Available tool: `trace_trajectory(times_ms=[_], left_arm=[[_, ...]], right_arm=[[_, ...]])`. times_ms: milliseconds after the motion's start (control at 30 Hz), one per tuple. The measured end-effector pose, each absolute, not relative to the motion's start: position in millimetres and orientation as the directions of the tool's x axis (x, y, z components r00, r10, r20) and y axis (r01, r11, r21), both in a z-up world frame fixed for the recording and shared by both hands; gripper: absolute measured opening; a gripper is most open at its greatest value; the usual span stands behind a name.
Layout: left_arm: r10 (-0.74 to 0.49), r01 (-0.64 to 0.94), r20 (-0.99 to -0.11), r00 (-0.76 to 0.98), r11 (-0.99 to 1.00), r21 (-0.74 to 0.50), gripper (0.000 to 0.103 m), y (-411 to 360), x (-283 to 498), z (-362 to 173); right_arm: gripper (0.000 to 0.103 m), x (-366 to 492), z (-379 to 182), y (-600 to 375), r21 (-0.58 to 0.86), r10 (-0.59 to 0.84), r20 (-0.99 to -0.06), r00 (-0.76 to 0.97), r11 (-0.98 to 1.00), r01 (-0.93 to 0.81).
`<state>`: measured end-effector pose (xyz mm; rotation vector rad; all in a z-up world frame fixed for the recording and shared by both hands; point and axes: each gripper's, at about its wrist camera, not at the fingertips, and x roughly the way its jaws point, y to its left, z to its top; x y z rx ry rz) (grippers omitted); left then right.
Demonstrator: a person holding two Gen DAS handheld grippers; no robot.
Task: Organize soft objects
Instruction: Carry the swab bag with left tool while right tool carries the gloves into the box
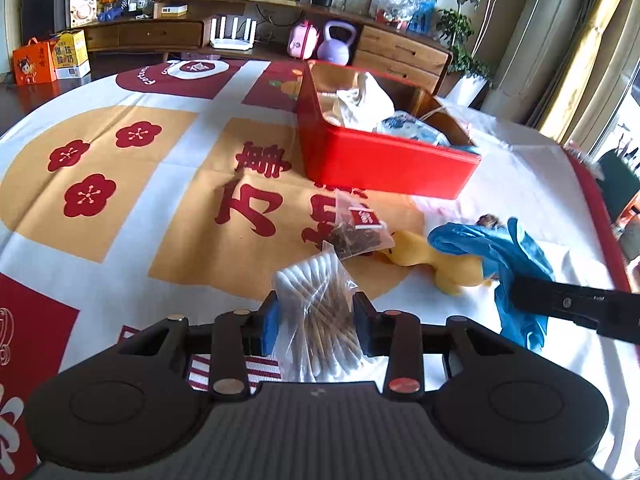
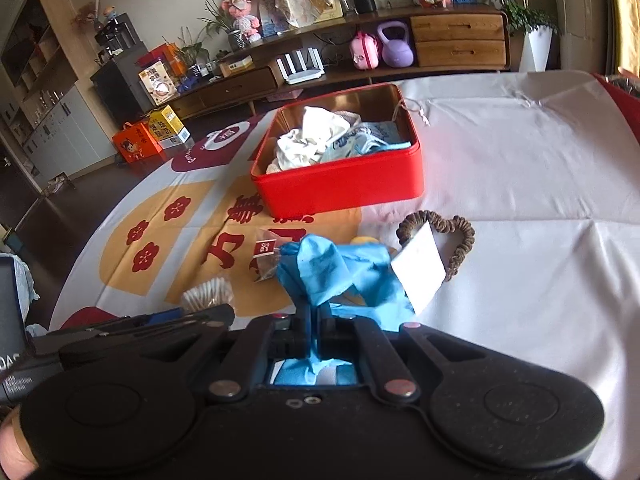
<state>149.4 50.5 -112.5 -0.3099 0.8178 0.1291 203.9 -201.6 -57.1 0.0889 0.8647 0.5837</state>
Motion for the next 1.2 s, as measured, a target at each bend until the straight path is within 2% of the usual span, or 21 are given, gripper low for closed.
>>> trace_trajectory(times_ms=[233, 567, 867, 1200], left_arm=[[-0.027, -0.197, -0.705, 0.709, 0.952, -0.234, 0.037, 52, 138, -82], [-0.058, -0.088, -0.657, 0.752, 0.978, -0.188, 0.037, 49, 146, -29], [-0.098, 0.004, -0.631, 0.769, 0.989, -0.148, 0.038, 43, 167, 8], [-0.096, 0.020, -0.621, 0.778, 0.991, -0.129, 0.038, 46, 208, 23]], right_arm=[[0.001, 189, -26, -206, 0.257, 0.534, -0.658, 0.531, 0.822, -0.508], [0.002, 187, 28, -210, 0.149, 0.556, -0.601, 0.575, 0.784, -0.602], [0.002, 204, 49, -208, 0.107, 0.557, -0.577, 0.598, 0.777, -0.621], [0.002, 248, 64, -200, 0.107, 0.550, -0.556, 0.624, 0.791, -0.602]])
